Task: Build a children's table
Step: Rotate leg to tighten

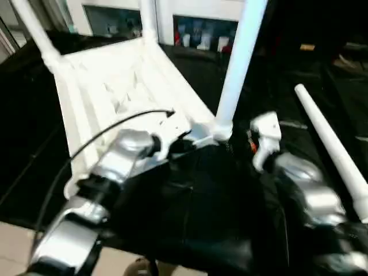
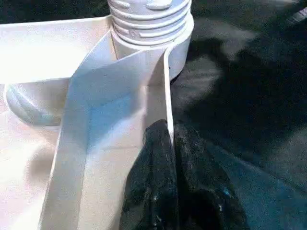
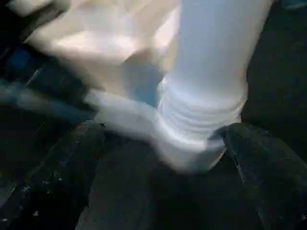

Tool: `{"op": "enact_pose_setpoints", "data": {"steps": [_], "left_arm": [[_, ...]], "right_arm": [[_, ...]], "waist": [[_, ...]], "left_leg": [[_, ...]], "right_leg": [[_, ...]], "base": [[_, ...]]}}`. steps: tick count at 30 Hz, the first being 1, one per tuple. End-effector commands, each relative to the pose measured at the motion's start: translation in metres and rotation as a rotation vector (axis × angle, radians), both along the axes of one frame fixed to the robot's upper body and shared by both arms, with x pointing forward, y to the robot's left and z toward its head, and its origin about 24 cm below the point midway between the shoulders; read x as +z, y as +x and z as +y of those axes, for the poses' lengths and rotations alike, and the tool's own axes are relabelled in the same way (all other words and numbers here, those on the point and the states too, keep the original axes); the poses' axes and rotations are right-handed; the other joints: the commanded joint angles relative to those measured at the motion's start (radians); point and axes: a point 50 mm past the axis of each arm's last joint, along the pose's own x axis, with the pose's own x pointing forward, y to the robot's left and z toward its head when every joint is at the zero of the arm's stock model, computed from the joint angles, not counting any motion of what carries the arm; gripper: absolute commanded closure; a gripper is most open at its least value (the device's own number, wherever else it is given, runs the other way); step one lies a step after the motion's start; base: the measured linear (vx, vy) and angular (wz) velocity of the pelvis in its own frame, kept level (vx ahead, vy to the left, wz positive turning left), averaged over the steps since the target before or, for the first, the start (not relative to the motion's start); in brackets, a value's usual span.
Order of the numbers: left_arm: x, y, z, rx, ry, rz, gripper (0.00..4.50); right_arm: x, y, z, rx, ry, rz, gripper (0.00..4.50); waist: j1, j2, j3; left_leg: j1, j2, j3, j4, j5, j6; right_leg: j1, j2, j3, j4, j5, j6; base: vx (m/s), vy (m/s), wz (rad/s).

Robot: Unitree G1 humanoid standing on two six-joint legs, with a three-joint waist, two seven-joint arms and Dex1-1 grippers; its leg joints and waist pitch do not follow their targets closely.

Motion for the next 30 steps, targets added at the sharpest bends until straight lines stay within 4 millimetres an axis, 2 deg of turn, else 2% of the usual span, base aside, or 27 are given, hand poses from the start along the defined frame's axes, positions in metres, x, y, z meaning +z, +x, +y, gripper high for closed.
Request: {"op": "enact_pose_setpoints", "data": {"steps": [1, 2, 3, 4, 5, 6, 9, 11, 17, 25, 26, 29, 30], "left_arm": [[-0.013, -0.008, 0.005, -0.044, 0.054, 0.050, 4.50], [-0.013, -0.010, 0.005, -0.067, 0.049, 0.048, 4.50], [-0.010, -0.019, 0.006, -0.178, 0.028, 0.051, 4.50], [-0.010, -0.019, 0.006, -0.178, 0.028, 0.051, 4.50], [-0.009, -0.020, 0.006, -0.185, 0.027, 0.053, 4.50], [-0.007, -0.031, 0.010, -0.296, 0.033, 0.068, 4.50], [-0.006, -0.036, 0.014, -0.336, 0.039, 0.088, 4.50], [-0.006, -0.037, 0.016, -0.343, 0.043, 0.090, 4.50], [-0.003, -0.043, 0.018, -0.390, 0.031, 0.108, 4.50], [-0.001, -0.047, 0.016, -0.428, 0.022, 0.116, 4.50], [-0.001, -0.047, 0.016, -0.430, 0.022, 0.116, 4.50], [-0.002, -0.046, 0.016, -0.425, 0.027, 0.115, 4.50], [-0.002, -0.046, 0.016, -0.424, 0.028, 0.115, 4.50]], "right_arm": [[0.005, -0.004, 0.006, 0.077, 0.007, -0.015, 0.11], [0.005, -0.004, 0.006, 0.081, 0.006, -0.016, 0.11], [0.009, -0.004, 0.006, 0.102, 0.004, -0.030, 0.11], [0.009, -0.004, 0.006, 0.102, 0.004, -0.030, 0.11], [0.009, -0.004, 0.006, 0.103, 0.004, -0.030, 0.11], [0.011, -0.003, 0.005, 0.109, -0.016, -0.032, 0.11], [0.011, -0.004, 0.005, 0.112, -0.032, -0.028, 0.11], [0.010, -0.005, 0.004, 0.125, -0.042, -0.022, 0.11], [0.012, -0.011, 0.007, 0.208, -0.016, -0.013, 0.11], [0.013, -0.012, 0.009, 0.254, -0.001, -0.012, 0.11], [0.013, -0.012, 0.009, 0.256, 0.000, -0.012, 0.27], [0.011, -0.012, 0.009, 0.262, -0.004, -0.003, 0.27], [0.011, -0.012, 0.008, 0.264, -0.006, 0.000, 0.55]], "waist": [[0.004, -0.008, -0.063], [0.003, -0.011, -0.063], [0.004, -0.010, -0.063], [0.005, -0.009, -0.064], [0.004, -0.007, -0.066], [0.005, -0.006, -0.068], [0.015, -0.002, -0.073], [0.021, -0.001, -0.074], [0.021, -0.004, -0.071], [0.023, -0.005, -0.070], [0.023, -0.004, -0.070], [0.023, -0.005, -0.071], [0.023, -0.005, -0.072]], "left_leg": [[0.019, 0.053, -0.024, -0.057, -0.139, 0.097], [0.020, 0.053, -0.024, -0.057, -0.137, 0.098], [0.021, 0.054, -0.024, -0.057, -0.136, 0.100], [0.019, 0.056, -0.026, -0.058, -0.125, 0.100], [0.022, 0.055, -0.023, -0.055, -0.108, 0.104], [0.023, 0.056, -0.023, -0.055, -0.091, 0.108], [0.030, 0.058, -0.018, -0.047, -0.046, 0.128], [0.025, 0.058, -0.019, -0.044, -0.014, 0.139], [0.021, 0.055, -0.019, -0.045, -0.067, 0.122], [0.021, 0.055, -0.020, -0.045, -0.088, 0.108], [0.023, 0.055, -0.019, -0.045, -0.086, 0.107], [0.022, 0.054, -0.019, -0.044, -0.082, 0.105], [0.022, 0.054, -0.019, -0.043, -0.080, 0.107]], "right_leg": [[0.049, -0.077, 0.037, -0.065, -0.025, -0.271], [0.048, -0.077, 0.038, -0.065, -0.028, -0.272], [0.047, -0.079, 0.038, -0.065, -0.034, -0.276], [0.050, -0.081, 0.038, -0.061, -0.026, -0.275], [0.047, -0.077, 0.038, -0.058, 0.003, -0.280], [0.047, -0.076, 0.038, -0.054, 0.037, -0.289], [0.041, -0.070, 0.038, -0.041, 0.144, -0.301], [0.042, -0.070, 0.035, -0.033, 0.194, -0.304], [0.046, -0.075, 0.035, -0.039, 0.122, -0.298], [0.045, -0.075, 0.036, -0.041, 0.068, -0.293], [0.043, -0.074, 0.037, -0.041, 0.065, -0.293], [0.044, -0.073, 0.036, -0.039, 0.071, -0.293], [0.044, -0.073, 0.036, -0.039, 0.075, -0.293]], "base": [[0.000, 0.000, 0.00], [0.000, 0.000, 0.00], [0.000, 0.000, 0.00], [0.000, 0.000, 0.00], [0.000, 0.000, 0.00], [0.000, 0.000, 0.00], [0.000, 0.000, 0.00], [0.000, 0.000, 0.00], [0.000, 0.000, 0.00], [0.000, 0.000, 0.00], [0.000, 0.000, 0.00], [0.000, 0.000, 0.00], [0.000, 0.000, 0.00]]}}
